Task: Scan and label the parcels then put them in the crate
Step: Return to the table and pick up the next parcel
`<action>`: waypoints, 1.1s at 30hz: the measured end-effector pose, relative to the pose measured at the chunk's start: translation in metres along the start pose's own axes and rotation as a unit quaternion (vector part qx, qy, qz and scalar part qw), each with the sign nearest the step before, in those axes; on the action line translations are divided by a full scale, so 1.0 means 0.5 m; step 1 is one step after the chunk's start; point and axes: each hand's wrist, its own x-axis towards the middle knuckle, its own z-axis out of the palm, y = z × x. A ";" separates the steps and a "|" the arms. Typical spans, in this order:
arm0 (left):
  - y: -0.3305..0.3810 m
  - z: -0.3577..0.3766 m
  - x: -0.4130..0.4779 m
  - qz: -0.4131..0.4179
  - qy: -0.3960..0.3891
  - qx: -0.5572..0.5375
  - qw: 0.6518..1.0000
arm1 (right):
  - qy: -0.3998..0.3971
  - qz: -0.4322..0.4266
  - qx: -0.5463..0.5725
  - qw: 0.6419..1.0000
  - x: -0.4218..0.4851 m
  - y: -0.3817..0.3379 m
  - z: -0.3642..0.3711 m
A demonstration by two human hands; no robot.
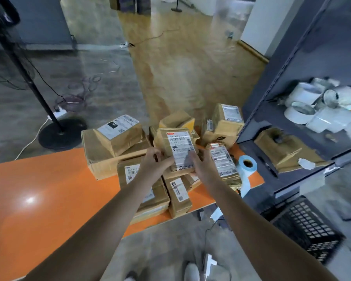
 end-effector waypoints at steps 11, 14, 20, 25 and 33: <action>0.033 0.185 0.074 -0.092 -0.040 -0.118 0.988 | -0.010 -0.028 -0.021 0.999 0.062 0.065 -0.196; 0.030 0.220 0.099 -0.089 -0.024 -0.112 0.989 | 0.002 -0.048 -0.068 0.997 0.085 0.088 -0.255; 0.016 0.264 0.120 -0.071 -0.007 -0.113 0.991 | 0.036 0.008 -0.131 0.991 0.152 0.157 -0.332; 0.004 0.286 0.127 -0.055 0.020 -0.112 0.992 | -0.021 0.060 -0.145 0.987 0.192 0.200 -0.337; -0.025 0.293 0.137 -0.070 0.048 -0.134 0.987 | -0.103 0.073 -0.212 0.969 0.246 0.244 -0.312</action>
